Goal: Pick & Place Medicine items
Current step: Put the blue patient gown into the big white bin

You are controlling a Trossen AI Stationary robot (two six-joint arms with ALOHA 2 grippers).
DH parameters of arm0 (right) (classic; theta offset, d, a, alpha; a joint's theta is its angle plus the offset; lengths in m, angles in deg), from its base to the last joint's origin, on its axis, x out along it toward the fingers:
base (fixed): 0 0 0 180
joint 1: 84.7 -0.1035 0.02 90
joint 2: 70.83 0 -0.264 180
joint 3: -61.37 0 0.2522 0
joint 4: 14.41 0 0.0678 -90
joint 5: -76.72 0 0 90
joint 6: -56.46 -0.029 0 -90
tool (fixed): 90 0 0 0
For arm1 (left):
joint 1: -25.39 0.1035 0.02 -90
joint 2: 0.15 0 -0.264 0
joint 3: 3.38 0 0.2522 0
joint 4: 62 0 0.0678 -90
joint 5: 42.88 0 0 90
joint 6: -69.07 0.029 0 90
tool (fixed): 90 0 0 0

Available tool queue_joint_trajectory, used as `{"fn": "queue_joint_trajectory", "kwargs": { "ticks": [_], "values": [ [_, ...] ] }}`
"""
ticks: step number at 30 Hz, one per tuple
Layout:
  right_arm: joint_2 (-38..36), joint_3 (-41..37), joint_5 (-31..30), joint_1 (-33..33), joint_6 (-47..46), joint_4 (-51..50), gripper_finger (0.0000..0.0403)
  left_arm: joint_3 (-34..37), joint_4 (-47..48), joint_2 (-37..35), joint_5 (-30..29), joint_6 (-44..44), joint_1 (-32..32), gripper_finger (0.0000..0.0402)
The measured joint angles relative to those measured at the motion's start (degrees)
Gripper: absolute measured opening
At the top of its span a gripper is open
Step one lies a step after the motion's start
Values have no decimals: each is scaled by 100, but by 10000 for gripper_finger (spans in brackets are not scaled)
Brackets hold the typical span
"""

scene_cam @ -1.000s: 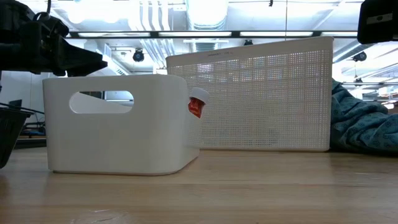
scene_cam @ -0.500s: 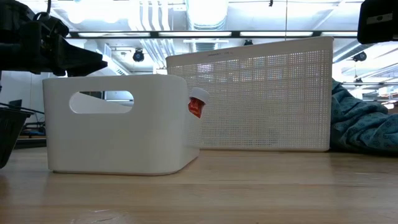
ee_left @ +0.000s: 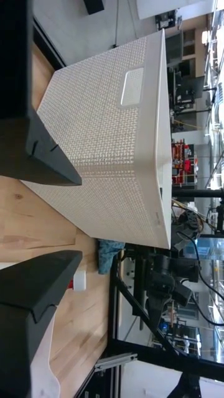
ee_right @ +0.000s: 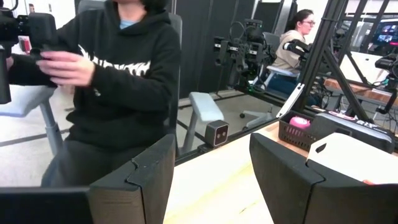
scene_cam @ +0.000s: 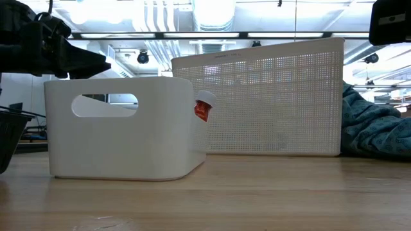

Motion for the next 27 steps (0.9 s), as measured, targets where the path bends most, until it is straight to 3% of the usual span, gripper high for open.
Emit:
{"fn": "queue_joint_trajectory", "kwargs": {
  "ticks": [9,15,22,27],
  "values": [
    [-1,0,-13,0,-6,41,206,-1,0,0,0,2,0,186],
    [125,0,-557,1,82,44,206,-1,-2,0,0,4,0,185],
    [264,-1,-350,-3,-80,122,206,-1,-2,4,0,6,0,185],
    [260,-2,-354,-1,-289,622,236,-1,-4,4,-1,9,0,184]
  ]
}}
